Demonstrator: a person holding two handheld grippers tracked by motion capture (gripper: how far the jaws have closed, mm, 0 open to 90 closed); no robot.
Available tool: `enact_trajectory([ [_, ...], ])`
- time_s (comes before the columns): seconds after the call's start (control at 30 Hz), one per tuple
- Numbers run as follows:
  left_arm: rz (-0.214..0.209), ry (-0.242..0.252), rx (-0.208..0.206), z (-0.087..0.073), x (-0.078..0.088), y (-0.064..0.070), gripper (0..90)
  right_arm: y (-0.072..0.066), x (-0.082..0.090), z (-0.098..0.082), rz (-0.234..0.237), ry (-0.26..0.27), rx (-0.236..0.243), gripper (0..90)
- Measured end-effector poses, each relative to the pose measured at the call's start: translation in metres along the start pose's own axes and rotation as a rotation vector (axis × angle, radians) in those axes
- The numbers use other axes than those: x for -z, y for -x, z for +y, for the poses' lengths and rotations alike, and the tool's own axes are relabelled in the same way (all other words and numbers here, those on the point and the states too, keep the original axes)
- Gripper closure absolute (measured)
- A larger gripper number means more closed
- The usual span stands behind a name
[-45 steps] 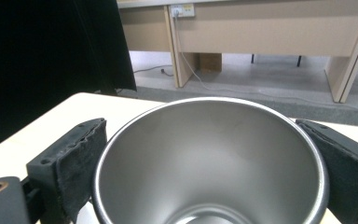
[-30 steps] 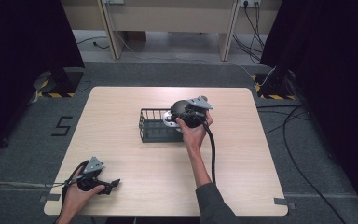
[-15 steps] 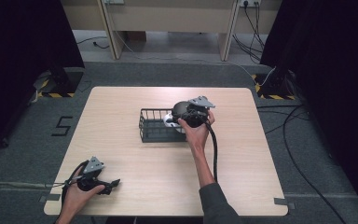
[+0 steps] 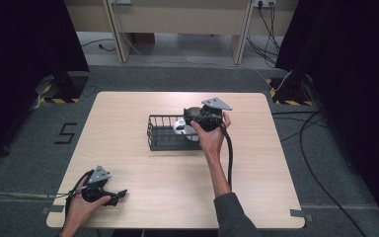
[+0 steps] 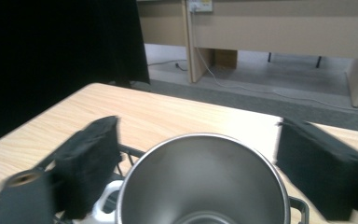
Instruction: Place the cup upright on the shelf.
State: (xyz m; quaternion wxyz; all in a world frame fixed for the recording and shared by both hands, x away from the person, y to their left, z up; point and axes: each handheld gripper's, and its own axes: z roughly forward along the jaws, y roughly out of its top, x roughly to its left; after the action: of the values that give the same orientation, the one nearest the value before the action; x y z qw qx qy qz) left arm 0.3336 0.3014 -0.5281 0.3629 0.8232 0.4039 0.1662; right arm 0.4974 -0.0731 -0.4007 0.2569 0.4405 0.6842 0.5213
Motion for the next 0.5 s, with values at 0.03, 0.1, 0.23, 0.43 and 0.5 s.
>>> enact_trajectory([
  [0.03,0.000,0.001,0.000,0.000,0.000,0.000,0.0,0.000,0.002,0.000,0.003,0.001,0.002,11.9],
  [0.1,0.000,0.000,0.000,0.000,0.000,0.000,0.0,0.001,0.004,0.000,0.000,-0.011,0.009,16.1],
  [0.23,0.000,0.000,0.000,0.000,0.000,0.000,0.0,0.003,0.010,-0.002,0.011,-0.004,0.015,14.7],
  [0.43,0.000,0.000,0.000,0.000,0.000,0.000,0.0,0.003,0.021,0.000,0.023,-0.007,0.029,15.0],
  [0.5,0.000,0.000,0.000,0.000,0.000,0.000,0.0,0.003,0.025,-0.001,0.030,-0.003,0.031,14.9],
])
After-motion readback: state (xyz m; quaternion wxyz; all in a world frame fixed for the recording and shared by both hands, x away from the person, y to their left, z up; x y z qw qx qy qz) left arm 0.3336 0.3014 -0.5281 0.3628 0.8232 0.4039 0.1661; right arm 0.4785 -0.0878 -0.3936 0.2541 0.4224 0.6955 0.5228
